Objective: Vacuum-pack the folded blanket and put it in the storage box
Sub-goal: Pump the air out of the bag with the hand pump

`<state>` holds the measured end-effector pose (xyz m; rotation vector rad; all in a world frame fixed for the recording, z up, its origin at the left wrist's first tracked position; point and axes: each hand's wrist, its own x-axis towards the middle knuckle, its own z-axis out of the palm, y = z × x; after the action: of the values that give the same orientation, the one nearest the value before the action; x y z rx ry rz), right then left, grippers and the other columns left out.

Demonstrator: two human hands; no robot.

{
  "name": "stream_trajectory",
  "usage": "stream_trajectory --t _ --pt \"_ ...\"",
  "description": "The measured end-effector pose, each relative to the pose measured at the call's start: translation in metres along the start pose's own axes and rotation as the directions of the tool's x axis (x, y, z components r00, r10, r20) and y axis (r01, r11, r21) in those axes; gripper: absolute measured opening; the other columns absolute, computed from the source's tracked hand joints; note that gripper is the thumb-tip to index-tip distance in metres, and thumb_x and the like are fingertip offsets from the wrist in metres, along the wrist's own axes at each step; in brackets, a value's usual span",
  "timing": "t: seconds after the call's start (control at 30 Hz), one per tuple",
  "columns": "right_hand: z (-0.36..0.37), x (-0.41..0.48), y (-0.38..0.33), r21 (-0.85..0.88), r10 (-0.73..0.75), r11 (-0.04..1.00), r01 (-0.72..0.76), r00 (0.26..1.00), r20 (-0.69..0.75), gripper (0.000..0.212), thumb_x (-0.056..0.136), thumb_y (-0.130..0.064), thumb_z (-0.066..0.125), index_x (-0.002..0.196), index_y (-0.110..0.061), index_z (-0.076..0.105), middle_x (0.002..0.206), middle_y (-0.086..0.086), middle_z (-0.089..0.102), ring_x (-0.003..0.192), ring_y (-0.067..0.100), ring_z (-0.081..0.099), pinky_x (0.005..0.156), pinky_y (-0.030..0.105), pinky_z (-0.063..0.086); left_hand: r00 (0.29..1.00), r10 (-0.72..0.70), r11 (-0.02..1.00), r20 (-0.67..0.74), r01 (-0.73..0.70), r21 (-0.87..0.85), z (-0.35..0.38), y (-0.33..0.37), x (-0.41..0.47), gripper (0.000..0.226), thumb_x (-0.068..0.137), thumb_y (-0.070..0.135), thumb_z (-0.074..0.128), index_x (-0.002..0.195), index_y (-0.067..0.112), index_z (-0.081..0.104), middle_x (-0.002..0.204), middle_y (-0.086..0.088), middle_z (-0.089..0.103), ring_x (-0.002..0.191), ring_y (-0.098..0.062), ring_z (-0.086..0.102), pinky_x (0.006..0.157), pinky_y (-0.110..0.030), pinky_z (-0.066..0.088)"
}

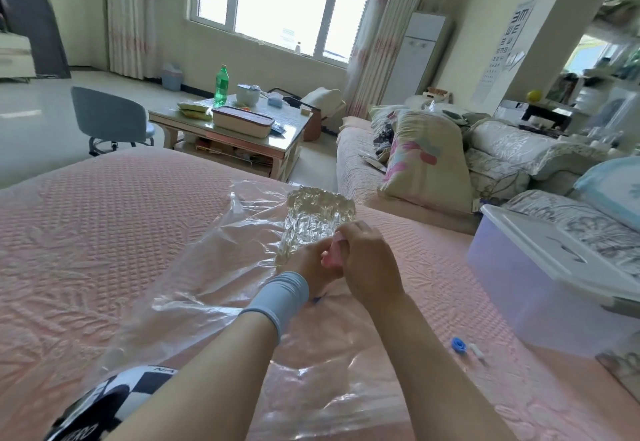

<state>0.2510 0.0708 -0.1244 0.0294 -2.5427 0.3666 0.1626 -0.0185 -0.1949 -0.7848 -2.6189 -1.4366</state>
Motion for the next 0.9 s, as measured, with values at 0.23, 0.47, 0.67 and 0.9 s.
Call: stream_trajectory --t 0.23,0.47,0.67,0.9 --pt "-0.050 0.019 -0.024 -0.082 -0.219 0.976 0.203 0.917 -0.334 0.015 0.087 0.001 0.060 0.096 -0.005 0.069 0.099 0.009 0.066 0.093 0.028 0.061 0.078 0.040 0.053 0.997 -0.076 0.982 0.034 0.081 -0.169 -0.003 0.000 0.003 0.041 0.066 0.043 0.076 0.104 0.049 0.061 0.098 0.010 0.071 0.093 -0.015 0.066 0.083 -0.032 0.053" --pt "-0.058 0.026 -0.019 -0.096 -0.296 0.946 0.310 0.702 -0.648 0.018 0.098 -0.004 0.050 0.096 -0.002 0.068 0.097 0.011 0.066 0.095 0.023 0.057 0.089 0.026 0.045 0.996 -0.085 0.993 0.027 0.087 -0.077 -0.001 0.002 0.000 0.055 0.065 0.053 0.076 0.115 0.055 0.055 0.084 0.027 0.059 0.078 -0.003 0.058 0.061 -0.010 0.035" --pt "-0.007 -0.001 0.003 0.040 -0.057 0.997 0.061 0.995 -0.076 0.022 0.089 0.004 0.056 0.103 -0.003 0.071 0.105 0.014 0.067 0.101 0.032 0.059 0.083 0.035 0.047 0.998 -0.057 0.997 0.019 0.058 -0.048 -0.002 0.007 -0.003 0.031 0.067 0.051 0.072 0.094 0.052 0.056 0.074 0.023 0.061 0.066 0.003 0.054 0.048 -0.005 0.030" --pt "-0.038 0.012 -0.013 -0.065 -0.124 0.991 0.114 0.976 -0.180 0.014 0.092 -0.002 0.060 0.098 -0.009 0.071 0.096 0.010 0.069 0.086 0.027 0.063 0.073 0.030 0.047 0.997 -0.081 0.990 0.017 0.082 -0.111 -0.002 0.005 -0.001 0.046 0.068 0.044 0.076 0.111 0.049 0.061 0.086 0.019 0.065 0.074 -0.001 0.060 0.053 -0.006 0.032"
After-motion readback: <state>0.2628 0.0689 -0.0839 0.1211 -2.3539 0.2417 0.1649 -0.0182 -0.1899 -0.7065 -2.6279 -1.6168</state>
